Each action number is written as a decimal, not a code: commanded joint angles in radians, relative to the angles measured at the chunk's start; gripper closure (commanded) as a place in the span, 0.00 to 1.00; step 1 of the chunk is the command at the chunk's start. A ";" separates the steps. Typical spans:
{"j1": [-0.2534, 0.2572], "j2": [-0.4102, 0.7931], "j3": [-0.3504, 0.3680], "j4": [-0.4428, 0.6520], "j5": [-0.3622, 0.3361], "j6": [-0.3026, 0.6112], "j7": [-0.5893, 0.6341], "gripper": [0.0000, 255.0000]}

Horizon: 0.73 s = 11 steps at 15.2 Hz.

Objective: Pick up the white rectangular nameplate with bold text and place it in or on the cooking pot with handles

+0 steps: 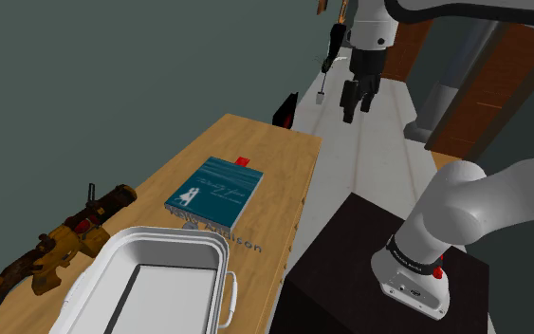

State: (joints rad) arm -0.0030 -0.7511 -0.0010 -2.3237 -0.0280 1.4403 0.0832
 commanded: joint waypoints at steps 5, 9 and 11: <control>0.027 0.070 0.037 -0.042 0.027 0.132 0.018 0.00; 0.053 0.159 0.075 -0.065 0.049 0.262 0.035 0.00; 0.065 0.209 0.095 -0.068 0.057 0.326 0.043 0.00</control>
State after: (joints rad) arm 0.0578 -0.5701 0.0867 -2.3870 0.0270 1.7263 0.1259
